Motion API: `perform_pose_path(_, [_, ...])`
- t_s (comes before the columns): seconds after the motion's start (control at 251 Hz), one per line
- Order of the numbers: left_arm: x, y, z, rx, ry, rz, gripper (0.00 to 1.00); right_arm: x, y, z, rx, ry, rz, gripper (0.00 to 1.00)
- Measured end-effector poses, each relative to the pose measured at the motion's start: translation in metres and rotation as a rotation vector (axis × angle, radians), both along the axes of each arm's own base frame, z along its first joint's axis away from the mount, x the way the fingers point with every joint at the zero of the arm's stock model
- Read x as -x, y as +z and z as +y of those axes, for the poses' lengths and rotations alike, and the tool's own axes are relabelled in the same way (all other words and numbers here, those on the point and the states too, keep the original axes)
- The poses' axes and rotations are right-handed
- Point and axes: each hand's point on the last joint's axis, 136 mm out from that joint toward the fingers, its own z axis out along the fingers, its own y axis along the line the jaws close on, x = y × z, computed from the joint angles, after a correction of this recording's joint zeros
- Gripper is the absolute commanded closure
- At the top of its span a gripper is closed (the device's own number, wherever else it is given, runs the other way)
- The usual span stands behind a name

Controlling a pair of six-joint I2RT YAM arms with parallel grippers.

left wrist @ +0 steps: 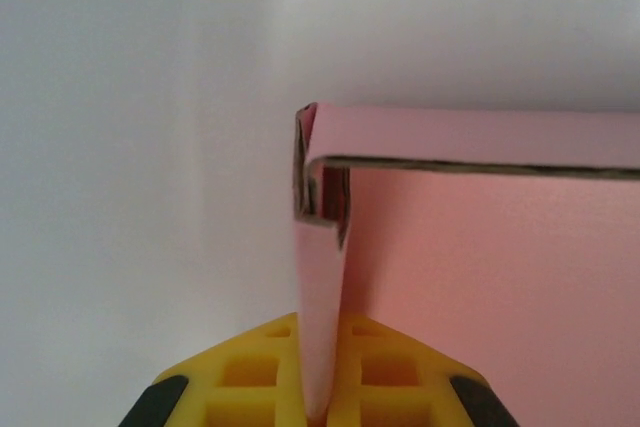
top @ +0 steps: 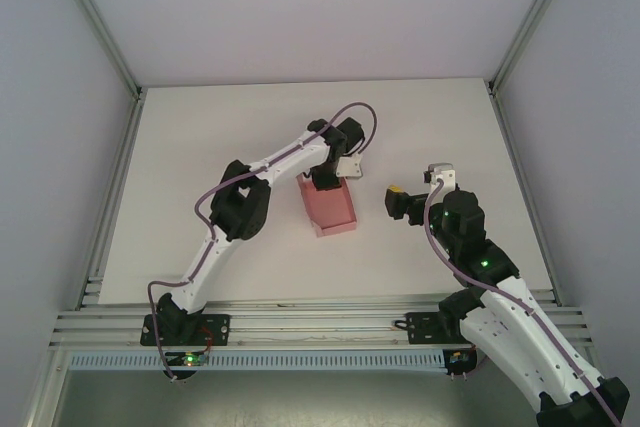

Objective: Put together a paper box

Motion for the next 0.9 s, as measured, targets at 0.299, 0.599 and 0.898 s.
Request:
perform_pose_path(0.299, [-0.050,0.162,0.016,0.255,0.411,-0.540,1.00,-0.013,0.001,-0.001,-0.103,-0.077,0.042,0.02])
perform_pose_path(0.599, [-0.031,0.214,0.003,0.349,0.655,-0.754,1.00,-0.060,0.007,0.048,-0.159,-0.023,0.131,0.06])
perform_pose_path(0.898, [-0.016,0.205,-0.003,0.379,0.766,-0.742,1.00,-0.087,-0.002,0.043,-0.143,-0.168,0.132,0.33])
